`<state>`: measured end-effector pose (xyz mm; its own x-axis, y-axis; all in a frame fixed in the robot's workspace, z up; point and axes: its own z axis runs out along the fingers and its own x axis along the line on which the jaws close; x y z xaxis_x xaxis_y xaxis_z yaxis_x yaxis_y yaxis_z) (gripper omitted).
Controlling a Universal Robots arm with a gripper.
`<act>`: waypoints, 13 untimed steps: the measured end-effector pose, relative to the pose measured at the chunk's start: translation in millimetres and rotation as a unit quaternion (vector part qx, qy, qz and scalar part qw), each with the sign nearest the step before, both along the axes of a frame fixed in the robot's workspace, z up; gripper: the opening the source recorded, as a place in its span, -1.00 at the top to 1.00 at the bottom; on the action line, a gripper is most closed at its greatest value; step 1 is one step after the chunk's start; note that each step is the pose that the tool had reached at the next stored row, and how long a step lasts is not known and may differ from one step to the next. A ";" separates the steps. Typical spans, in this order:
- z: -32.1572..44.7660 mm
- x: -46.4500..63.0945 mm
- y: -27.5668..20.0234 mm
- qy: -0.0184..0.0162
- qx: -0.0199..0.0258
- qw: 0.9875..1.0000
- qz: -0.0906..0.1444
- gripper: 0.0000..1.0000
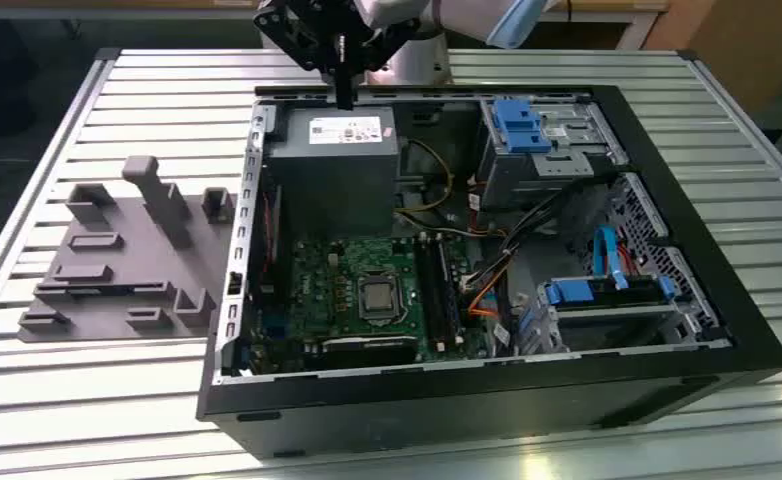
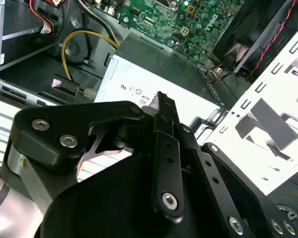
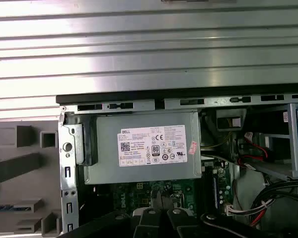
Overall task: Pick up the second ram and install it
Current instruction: 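Reach for the second ram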
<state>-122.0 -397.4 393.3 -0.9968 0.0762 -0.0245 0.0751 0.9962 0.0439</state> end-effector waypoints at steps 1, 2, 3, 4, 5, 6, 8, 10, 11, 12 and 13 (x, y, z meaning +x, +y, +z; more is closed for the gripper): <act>0.0 0.0 0.0 0.000 0.000 1.000 0.000 0.79; 0.0 0.0 0.1 0.000 0.000 1.000 0.000 0.79; 0.0 0.0 0.1 0.000 0.000 1.000 0.000 0.79; 0.0 -0.1 0.1 0.000 0.000 1.000 0.000 0.79; 0.0 -0.2 0.1 0.000 0.000 1.000 0.000 0.79; 0.0 -0.3 0.1 0.000 0.000 1.000 0.000 0.79; 0.0 -0.6 0.1 0.000 0.000 1.000 0.000 0.79; 0.0 -1.0 0.1 0.000 0.000 1.000 0.000 0.79; 0.0 -1.4 0.1 0.000 0.000 1.000 0.000 0.79; 0.0 -1.8 0.1 0.000 0.000 1.000 0.000 0.79; 0.0 -2.4 0.1 0.000 0.000 1.000 0.000 0.79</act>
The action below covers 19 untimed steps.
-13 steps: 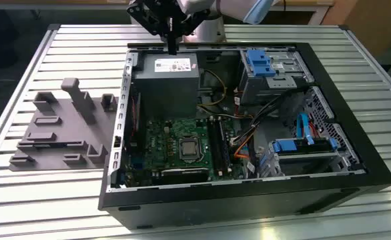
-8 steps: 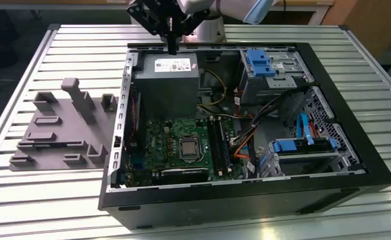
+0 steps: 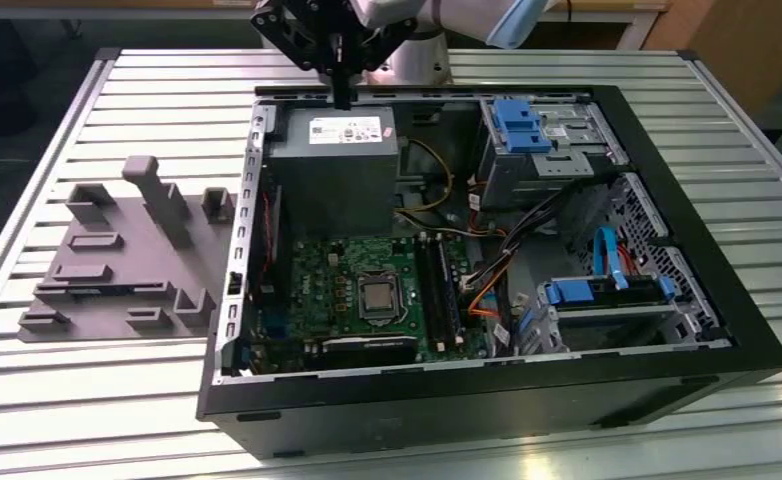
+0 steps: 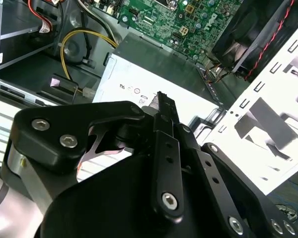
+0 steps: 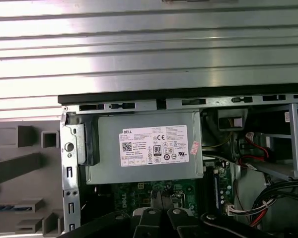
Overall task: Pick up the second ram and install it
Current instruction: 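Reach for the second ram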
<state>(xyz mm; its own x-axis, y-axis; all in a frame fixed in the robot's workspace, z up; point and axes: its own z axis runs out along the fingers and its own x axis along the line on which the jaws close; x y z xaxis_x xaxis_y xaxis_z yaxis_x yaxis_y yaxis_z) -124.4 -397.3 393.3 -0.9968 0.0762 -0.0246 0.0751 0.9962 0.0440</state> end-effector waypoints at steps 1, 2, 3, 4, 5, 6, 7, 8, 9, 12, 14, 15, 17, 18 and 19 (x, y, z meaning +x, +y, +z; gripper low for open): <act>0.1 -0.9 0.0 0.000 0.000 1.000 0.000 0.79; 0.1 -1.9 0.0 0.000 0.000 1.000 0.000 0.79; 0.0 -2.9 0.0 0.000 0.000 1.000 0.000 0.79; 0.0 -4.1 0.0 0.000 0.000 1.000 0.000 0.79; 0.0 -5.2 0.0 0.000 0.000 1.000 0.000 0.79; 0.0 -6.3 0.0 0.000 0.000 1.000 0.000 0.79; -0.1 -7.2 0.0 0.000 0.000 1.000 0.000 0.79; -0.1 -7.9 0.0 0.000 0.000 1.000 0.000 0.79; -0.1 -8.5 0.0 0.000 0.000 1.000 0.000 0.79; -0.1 -10.3 0.0 0.000 0.000 1.000 0.000 0.79; -0.1 -11.4 0.0 0.000 0.000 1.000 0.000 0.79; -0.1 -11.9 0.0 0.000 0.000 1.000 0.000 0.79; -0.1 -12.9 0.0 0.000 0.000 1.000 0.000 0.79; -0.1 -13.5 0.0 0.000 0.000 1.000 0.000 0.79; -0.1 -13.9 0.0 0.000 0.000 1.000 0.000 0.79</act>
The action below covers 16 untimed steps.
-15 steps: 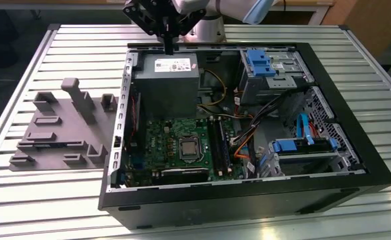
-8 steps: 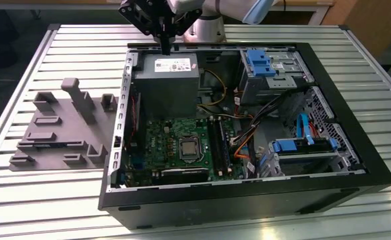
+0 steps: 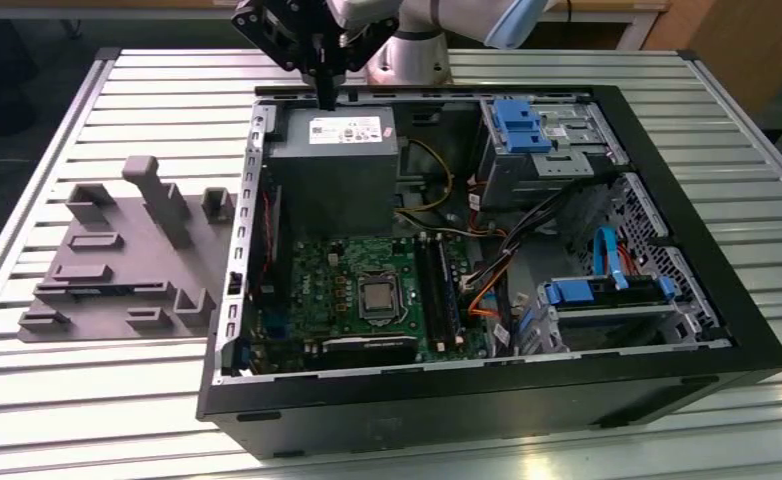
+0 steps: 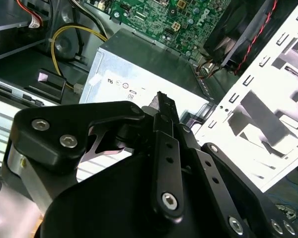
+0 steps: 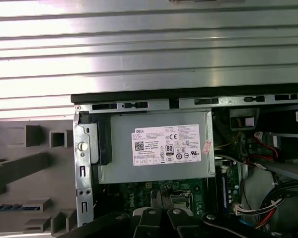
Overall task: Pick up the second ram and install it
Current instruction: 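Reach for the second ram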
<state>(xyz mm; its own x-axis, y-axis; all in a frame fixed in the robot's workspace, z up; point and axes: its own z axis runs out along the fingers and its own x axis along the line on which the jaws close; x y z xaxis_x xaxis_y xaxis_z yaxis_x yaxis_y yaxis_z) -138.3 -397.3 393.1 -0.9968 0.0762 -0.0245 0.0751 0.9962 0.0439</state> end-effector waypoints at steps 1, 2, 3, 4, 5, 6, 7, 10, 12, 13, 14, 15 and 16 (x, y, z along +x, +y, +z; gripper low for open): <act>0.0 -0.5 0.0 0.000 0.000 1.000 0.000 0.79; 0.0 -1.0 0.0 0.000 0.000 1.000 0.000 0.79; -0.1 -1.4 0.0 0.000 0.000 1.000 0.000 0.79; -0.1 -1.9 0.0 0.000 0.000 1.000 0.000 0.79; -0.1 -2.4 0.0 0.000 0.000 1.000 0.000 0.79; -0.1 -2.8 0.0 0.000 0.000 1.000 0.000 0.79; -0.1 -3.1 0.0 0.000 0.000 1.000 0.000 0.79; -0.2 -4.2 0.0 0.000 0.000 1.000 0.000 0.79; -0.3 -4.9 0.0 0.000 0.000 1.000 0.000 0.79; -0.3 -5.4 0.0 0.000 0.000 1.000 0.000 0.79; -0.3 -5.8 0.0 0.000 0.000 1.000 0.000 0.79; -0.3 -6.2 0.0 0.000 0.000 1.000 0.000 0.79; -0.3 -6.6 0.0 0.000 0.000 1.000 0.000 0.79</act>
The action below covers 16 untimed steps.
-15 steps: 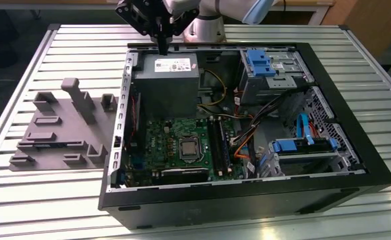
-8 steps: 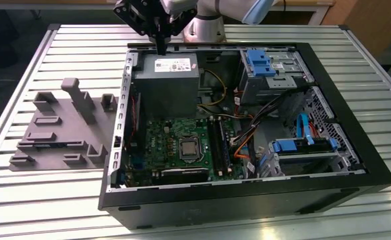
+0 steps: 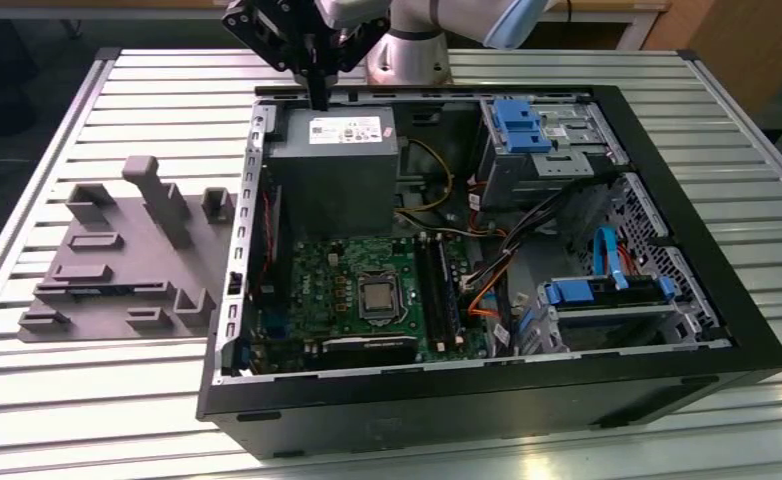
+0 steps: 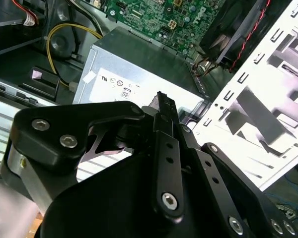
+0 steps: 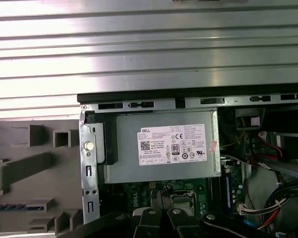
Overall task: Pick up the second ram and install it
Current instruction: 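Reach for the second ram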
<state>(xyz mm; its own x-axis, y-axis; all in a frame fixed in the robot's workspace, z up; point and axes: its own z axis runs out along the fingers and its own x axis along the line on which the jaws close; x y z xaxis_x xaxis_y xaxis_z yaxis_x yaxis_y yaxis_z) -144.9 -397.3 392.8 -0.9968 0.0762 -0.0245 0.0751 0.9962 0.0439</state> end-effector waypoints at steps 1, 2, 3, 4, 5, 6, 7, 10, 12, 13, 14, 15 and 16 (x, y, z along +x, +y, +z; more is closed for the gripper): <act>0.0 -0.4 0.0 0.000 0.000 1.000 0.000 0.79; 0.0 -0.8 0.0 0.000 0.000 1.000 0.000 0.79; -0.1 -1.3 0.0 0.000 0.000 1.000 0.000 0.79; -0.1 -1.7 0.0 0.000 0.000 1.000 0.000 0.79; -0.1 -2.1 0.0 0.000 0.000 1.000 0.000 0.79; -0.2 -2.6 0.0 0.000 0.000 1.000 0.000 0.79; -0.2 -3.0 0.0 0.000 0.000 1.000 0.000 0.79; -0.3 -4.3 0.0 0.000 0.000 1.000 0.000 0.79; -0.3 -5.1 0.0 0.000 0.000 1.000 0.000 0.79; -0.4 -5.4 0.0 0.000 0.000 1.000 0.000 0.79; -0.4 -5.9 0.0 0.000 0.000 1.000 0.000 0.79; -0.4 -6.3 0.0 0.000 0.000 1.000 0.000 0.79; -0.4 -6.7 0.0 0.000 0.000 1.000 0.000 0.79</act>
